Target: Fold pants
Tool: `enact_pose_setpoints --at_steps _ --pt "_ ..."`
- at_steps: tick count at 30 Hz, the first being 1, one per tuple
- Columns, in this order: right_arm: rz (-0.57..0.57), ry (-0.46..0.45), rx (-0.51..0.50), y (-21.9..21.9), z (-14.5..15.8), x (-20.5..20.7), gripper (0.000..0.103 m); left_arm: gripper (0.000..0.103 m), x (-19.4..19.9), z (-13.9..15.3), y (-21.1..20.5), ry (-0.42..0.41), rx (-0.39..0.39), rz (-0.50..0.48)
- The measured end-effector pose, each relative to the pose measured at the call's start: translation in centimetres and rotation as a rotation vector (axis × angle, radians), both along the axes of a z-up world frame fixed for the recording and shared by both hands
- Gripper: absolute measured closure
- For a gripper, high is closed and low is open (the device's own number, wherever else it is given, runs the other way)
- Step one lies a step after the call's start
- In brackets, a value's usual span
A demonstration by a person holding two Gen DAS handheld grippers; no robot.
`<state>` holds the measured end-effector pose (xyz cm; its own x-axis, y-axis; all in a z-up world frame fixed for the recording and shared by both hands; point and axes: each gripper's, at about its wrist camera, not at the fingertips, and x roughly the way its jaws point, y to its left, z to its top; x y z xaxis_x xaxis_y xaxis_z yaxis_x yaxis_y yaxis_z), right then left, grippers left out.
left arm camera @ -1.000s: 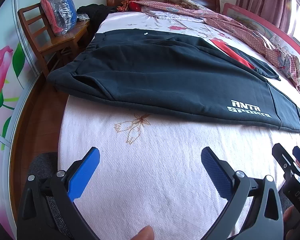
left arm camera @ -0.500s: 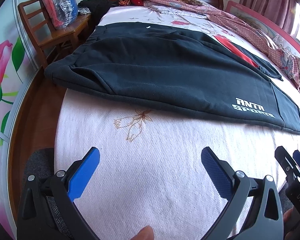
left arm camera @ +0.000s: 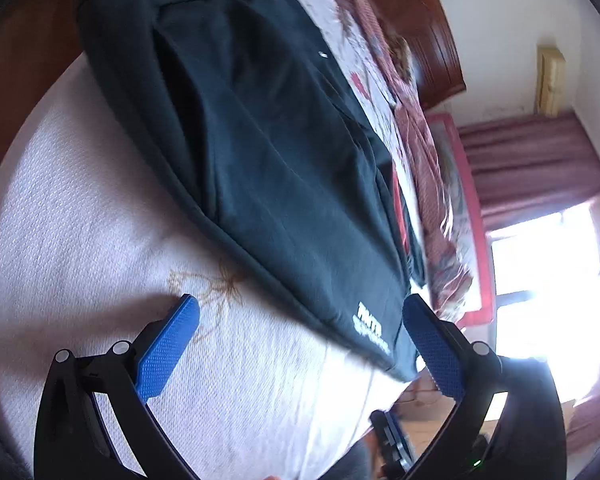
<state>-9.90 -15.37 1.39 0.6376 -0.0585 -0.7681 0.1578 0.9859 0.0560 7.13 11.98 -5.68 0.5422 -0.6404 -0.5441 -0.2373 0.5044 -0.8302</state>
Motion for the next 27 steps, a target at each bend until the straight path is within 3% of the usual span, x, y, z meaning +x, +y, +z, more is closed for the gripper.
enact_pose_setpoints --at_steps 5,8,19,20,21,22,23,27 --pt "0.005 0.003 -0.009 0.2 0.0 0.0 0.003 0.002 1.8 -0.9 1.4 0.045 -0.179 0.101" --pt "0.003 0.001 -0.008 0.2 0.0 0.0 0.003 0.002 2.3 -1.3 1.9 0.093 -0.214 0.171" --pt "0.024 0.006 -0.014 0.7 0.1 0.1 0.003 0.003 4.1 -1.3 1.6 0.145 -0.163 0.360" --pt "0.025 0.005 -0.014 0.6 0.0 0.2 0.003 0.013 4.0 -1.1 1.5 0.149 -0.147 0.369" --pt "0.026 0.004 -0.013 0.6 0.0 0.2 0.003 0.041 4.1 -1.0 1.4 0.173 -0.109 0.373" --pt "0.025 0.003 -0.012 0.5 0.1 0.2 0.003 0.059 4.0 -1.2 1.5 0.209 -0.066 0.366" --pt "0.024 0.001 -0.010 0.5 0.1 0.2 0.003 0.094 3.9 -1.4 1.6 0.225 -0.047 0.355" --pt "-0.023 0.002 0.051 -1.1 0.1 0.3 0.003 0.095 2.5 -2.8 2.6 0.200 -0.119 0.347"
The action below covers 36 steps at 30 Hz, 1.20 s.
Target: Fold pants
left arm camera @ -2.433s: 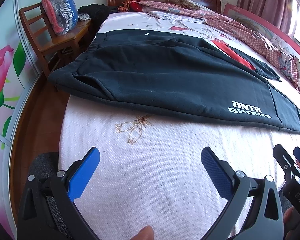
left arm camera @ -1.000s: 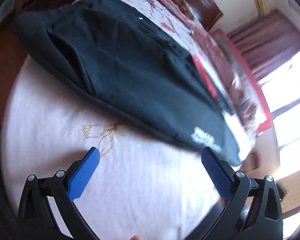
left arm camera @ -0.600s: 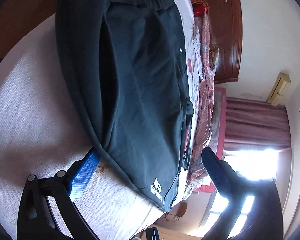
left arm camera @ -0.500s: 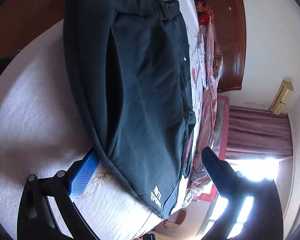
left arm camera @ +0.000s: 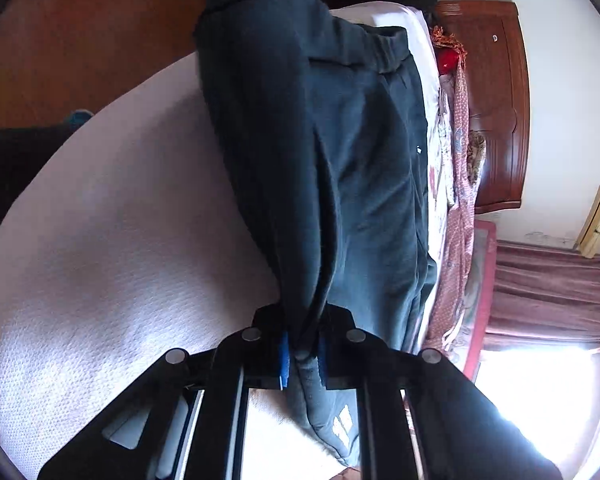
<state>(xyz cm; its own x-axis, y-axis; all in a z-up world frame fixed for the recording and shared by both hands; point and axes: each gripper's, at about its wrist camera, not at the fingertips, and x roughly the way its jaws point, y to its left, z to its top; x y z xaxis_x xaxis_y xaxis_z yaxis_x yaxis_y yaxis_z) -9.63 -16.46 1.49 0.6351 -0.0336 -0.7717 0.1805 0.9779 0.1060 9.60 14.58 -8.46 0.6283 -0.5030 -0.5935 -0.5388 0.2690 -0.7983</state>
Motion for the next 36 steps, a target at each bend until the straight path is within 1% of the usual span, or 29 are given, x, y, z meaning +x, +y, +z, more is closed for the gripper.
enact_pose_setpoints --at_steps 2,3,5,7,8,10,13,14,16,19,22,24,27,29,30,31,32,33,35,36 --pt "-0.052 0.000 0.071 -1.9 0.2 0.1 0.003 0.095 -0.4 0.1 0.1 -0.029 -0.025 -0.002" --pt "-0.088 -0.004 0.127 -3.2 0.3 0.1 0.003 0.095 -0.4 0.2 0.1 -0.049 -0.037 -0.008" --pt "-0.168 -0.029 0.275 -6.3 0.5 -0.1 0.003 0.095 -0.6 0.8 0.3 -0.079 -0.060 -0.020" --pt "-0.196 -0.051 0.476 -9.3 0.0 0.0 0.003 0.095 -0.7 1.3 0.4 -0.105 -0.087 -0.026" --pt "-0.231 -0.046 0.562 -10.6 -0.4 0.1 0.003 0.095 -0.6 1.6 0.3 -0.113 -0.097 -0.032" --pt "-0.266 -0.031 0.759 -12.8 -1.7 0.7 0.003 0.095 -0.7 2.2 0.3 -0.130 -0.107 -0.042" --pt "-0.319 -0.027 0.981 -14.5 -3.5 1.4 0.003 0.095 -0.5 3.3 0.4 -0.146 -0.143 -0.043" --pt "-0.324 -0.031 1.030 -14.6 -3.9 1.6 0.003 0.095 -0.4 3.7 0.1 -0.153 -0.139 -0.048" --pt "-0.315 -0.053 1.090 -14.4 -4.3 2.3 0.003 0.095 0.0 4.3 -0.1 -0.171 -0.137 -0.059" --pt "-0.317 -0.056 1.148 -13.7 -4.8 3.3 0.008 0.095 0.6 5.2 -0.3 -0.185 -0.141 -0.067" --pt "-0.319 -0.040 1.168 -12.8 -5.1 4.4 0.013 0.095 0.5 5.8 -0.4 -0.197 -0.151 -0.074" --pt "-0.346 -0.025 1.172 -12.5 -5.4 4.8 0.015 0.095 0.2 6.0 -0.5 -0.205 -0.156 -0.077" --pt "-0.362 -0.004 1.156 -12.1 -5.6 5.3 0.026 0.095 0.1 6.4 -0.6 -0.211 -0.159 -0.082" --pt "-0.383 0.004 1.171 -12.0 -6.1 5.5 0.039 0.095 0.1 6.3 -0.7 -0.210 -0.155 -0.084" --pt "-0.403 0.035 1.156 -11.9 -6.4 5.6 0.044 0.095 -0.1 6.3 -0.6 -0.208 -0.153 -0.085" --pt "-0.412 0.038 1.148 -12.0 -6.6 5.6 0.058 0.095 -0.2 6.2 -0.6 -0.206 -0.150 -0.086" --pt "-0.409 0.054 1.128 -11.9 -6.7 5.7 0.085 0.095 -0.4 6.2 -0.6 -0.206 -0.136 -0.090" --pt "-0.382 0.069 1.096 -11.7 -6.5 5.9 0.096 0.095 -0.7 6.2 -0.6 -0.206 -0.112 -0.093" --pt "-0.321 0.058 1.031 -11.6 -5.4 5.9 0.098 0.095 -1.4 6.2 -0.4 -0.214 -0.075 -0.096" --pt "-0.291 0.054 1.021 -11.7 -4.8 5.8 0.098 0.095 -1.8 6.3 -0.4 -0.216 -0.049 -0.100"
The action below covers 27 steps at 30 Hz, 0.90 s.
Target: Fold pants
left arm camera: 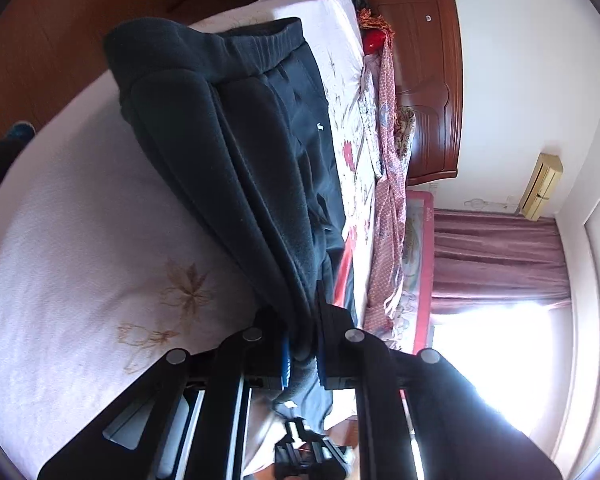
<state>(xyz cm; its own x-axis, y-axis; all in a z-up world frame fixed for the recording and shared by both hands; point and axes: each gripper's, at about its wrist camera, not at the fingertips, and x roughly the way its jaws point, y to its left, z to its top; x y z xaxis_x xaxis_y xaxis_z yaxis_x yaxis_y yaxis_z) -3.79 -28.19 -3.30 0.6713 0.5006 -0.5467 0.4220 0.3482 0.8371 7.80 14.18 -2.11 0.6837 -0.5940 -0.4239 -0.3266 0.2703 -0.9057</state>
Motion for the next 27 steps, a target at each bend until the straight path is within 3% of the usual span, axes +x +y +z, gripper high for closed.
enact_pose_setpoints --at_steps 4,9,15,18,19,21,22,23,25,27 --pt "0.089 -0.062 -0.038 -1.1 2.9 -1.4 0.098 0.095 -2.3 0.9 0.1 -0.016 0.091 -0.031" --pt "0.198 -0.057 -0.083 -2.3 4.7 -4.3 0.098 0.095 -6.7 2.4 -0.4 -0.009 0.178 -0.109" --pt "0.284 0.038 -0.125 -2.7 2.2 -8.1 0.098 0.094 -11.7 2.8 -1.3 0.068 0.280 -0.168" --pt "0.337 0.067 -0.173 -2.3 0.7 -8.4 0.098 0.092 -12.1 1.8 -1.4 0.191 0.344 -0.192" --pt "0.337 0.083 -0.191 -2.2 0.4 -8.6 0.094 0.091 -11.8 1.9 -1.1 0.225 0.370 -0.186" --pt "0.329 0.075 -0.182 -2.4 0.2 -8.8 0.075 0.088 -11.8 2.7 -1.1 0.245 0.456 -0.174" --pt "0.326 0.069 -0.166 -2.8 0.3 -9.0 0.058 0.088 -11.9 3.6 -1.2 0.231 0.504 -0.170" --pt "0.316 0.060 -0.155 -3.2 0.4 -9.4 0.054 0.083 -12.4 4.2 -1.4 0.221 0.540 -0.174" --pt "0.310 0.038 -0.162 -4.6 1.2 -10.2 0.054 0.062 -12.8 6.1 -1.4 0.194 0.648 -0.155" --pt "0.247 0.021 -0.204 -7.3 2.6 -11.1 0.054 0.051 -13.2 8.1 -1.2 0.138 0.746 -0.125"
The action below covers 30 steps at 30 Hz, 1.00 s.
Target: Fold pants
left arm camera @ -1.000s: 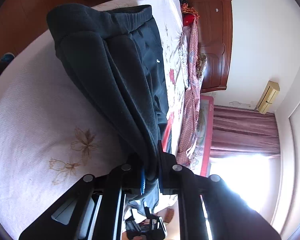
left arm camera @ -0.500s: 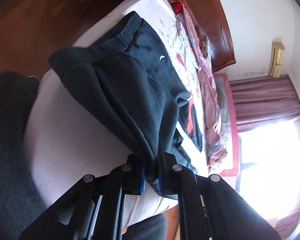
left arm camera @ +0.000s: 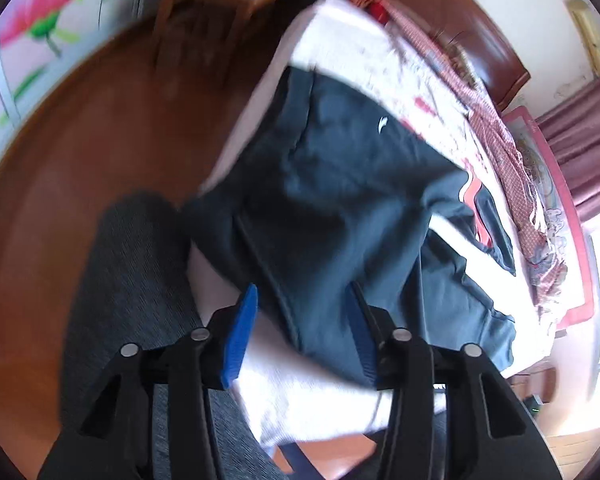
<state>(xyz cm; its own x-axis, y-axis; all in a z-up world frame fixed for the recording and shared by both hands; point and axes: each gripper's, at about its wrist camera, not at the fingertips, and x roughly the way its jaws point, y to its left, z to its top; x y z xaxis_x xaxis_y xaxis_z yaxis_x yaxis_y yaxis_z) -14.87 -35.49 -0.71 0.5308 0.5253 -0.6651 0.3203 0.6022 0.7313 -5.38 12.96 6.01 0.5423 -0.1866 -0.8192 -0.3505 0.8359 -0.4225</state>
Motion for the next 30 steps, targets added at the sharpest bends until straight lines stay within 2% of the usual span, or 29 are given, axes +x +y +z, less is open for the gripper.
enact_pose_setpoints --at_steps 3,4,5,7,9,12,18,19,20,21,24,26,30 --pt "-0.217 -0.018 -0.110 -7.0 1.8 -1.2 0.054 0.036 0.0 2.4 -0.5 -0.143 0.102 -0.029" --pt "-0.302 -0.029 -0.143 -9.8 2.2 -1.3 0.054 0.033 0.4 2.9 -1.0 -0.179 0.112 -0.054" --pt "-0.384 -0.015 -0.172 -12.4 2.3 -1.2 0.054 0.024 1.2 3.2 -1.5 -0.212 0.102 -0.091" --pt "-0.495 -0.023 -0.186 -16.7 2.3 -0.5 0.054 0.023 3.3 3.3 -3.3 -0.252 0.095 -0.155" --pt "-0.565 0.002 -0.239 -19.6 2.2 0.5 0.054 0.022 5.2 3.0 -5.3 -0.257 0.097 -0.218" --pt "-0.605 0.012 -0.256 -22.5 1.8 2.5 0.054 0.019 7.1 1.9 -7.4 -0.232 0.076 -0.286" --pt "-0.512 0.092 -0.387 -22.3 0.5 7.4 0.054 0.019 8.0 -0.7 -9.4 -0.152 0.122 -0.298" --pt "-0.504 0.086 -0.408 -22.3 0.6 7.8 0.063 0.019 8.1 -1.1 -9.2 -0.142 0.131 -0.280" --pt "-0.475 0.090 -0.435 -22.0 0.7 8.3 0.079 0.018 7.8 -1.5 -9.1 -0.133 0.140 -0.263" --pt "-0.437 0.084 -0.465 -21.5 1.0 8.8 0.090 0.016 8.2 -2.0 -9.0 -0.126 0.137 -0.252" --pt "-0.415 0.002 -0.610 -19.8 4.6 8.5 0.093 0.015 9.0 -3.5 -8.1 -0.080 0.126 -0.198" --pt "-0.476 0.010 -0.653 -20.7 5.6 7.4 0.093 0.015 9.4 -4.8 -7.5 -0.051 0.095 -0.170" --pt "-0.561 0.124 -0.678 -24.3 2.8 5.4 0.093 0.013 9.8 -6.5 -7.1 -0.023 0.114 -0.104"
